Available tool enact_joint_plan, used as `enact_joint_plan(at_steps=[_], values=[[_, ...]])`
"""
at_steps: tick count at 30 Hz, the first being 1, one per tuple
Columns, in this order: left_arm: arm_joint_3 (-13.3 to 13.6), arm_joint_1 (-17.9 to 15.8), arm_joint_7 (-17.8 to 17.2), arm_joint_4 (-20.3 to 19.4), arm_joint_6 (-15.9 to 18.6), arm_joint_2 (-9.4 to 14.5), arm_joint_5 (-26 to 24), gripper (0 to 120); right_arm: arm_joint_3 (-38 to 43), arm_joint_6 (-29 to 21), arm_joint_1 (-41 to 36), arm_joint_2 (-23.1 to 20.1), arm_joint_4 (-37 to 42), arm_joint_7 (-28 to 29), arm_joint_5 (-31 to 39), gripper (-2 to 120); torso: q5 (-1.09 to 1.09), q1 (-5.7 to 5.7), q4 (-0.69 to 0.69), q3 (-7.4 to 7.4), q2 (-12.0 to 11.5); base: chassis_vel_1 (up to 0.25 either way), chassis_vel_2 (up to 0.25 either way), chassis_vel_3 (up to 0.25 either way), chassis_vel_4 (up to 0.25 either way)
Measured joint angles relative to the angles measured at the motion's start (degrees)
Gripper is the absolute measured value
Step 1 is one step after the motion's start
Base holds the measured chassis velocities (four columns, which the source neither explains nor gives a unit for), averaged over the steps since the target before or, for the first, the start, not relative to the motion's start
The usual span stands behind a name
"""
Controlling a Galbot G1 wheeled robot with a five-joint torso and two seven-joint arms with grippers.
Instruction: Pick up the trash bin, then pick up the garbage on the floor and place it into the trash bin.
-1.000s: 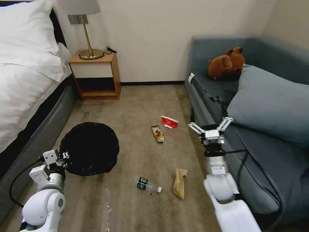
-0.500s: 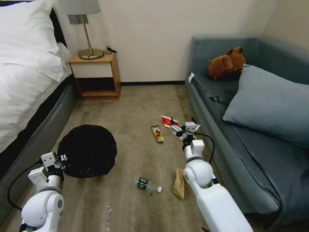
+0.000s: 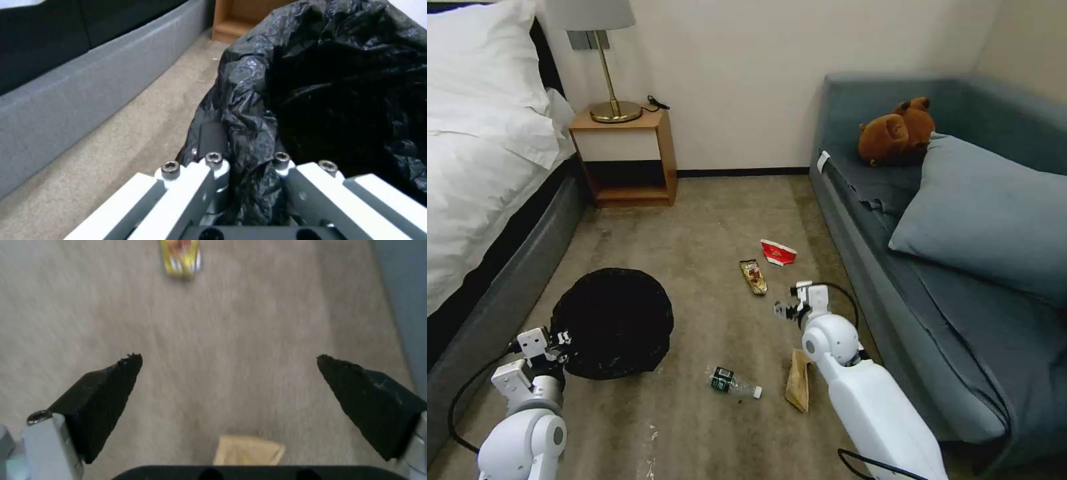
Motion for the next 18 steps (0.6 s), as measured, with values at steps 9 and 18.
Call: enact_joint_plan(at_steps=[9,18], values=[[0.17,0.75,-0.34,-0.71,-0.33,-0.86,0.69,4,2.83,0.60,-1.68,0.00,-5.44,-7.76,-5.95,100,-0.01,0.00,0.00,0.00,0.00,0.000,0.000,0.000,0.000],[1.36,0.76,-0.41,-1.53,-0.36,-2.27,2.02,4,3.96,0.88,-3.09,0.79,-8.39,-10.61,-8.56,100,-0.01,0.00,0.00,0.00,0.00,0.000,0.000,0.000,0.000]])
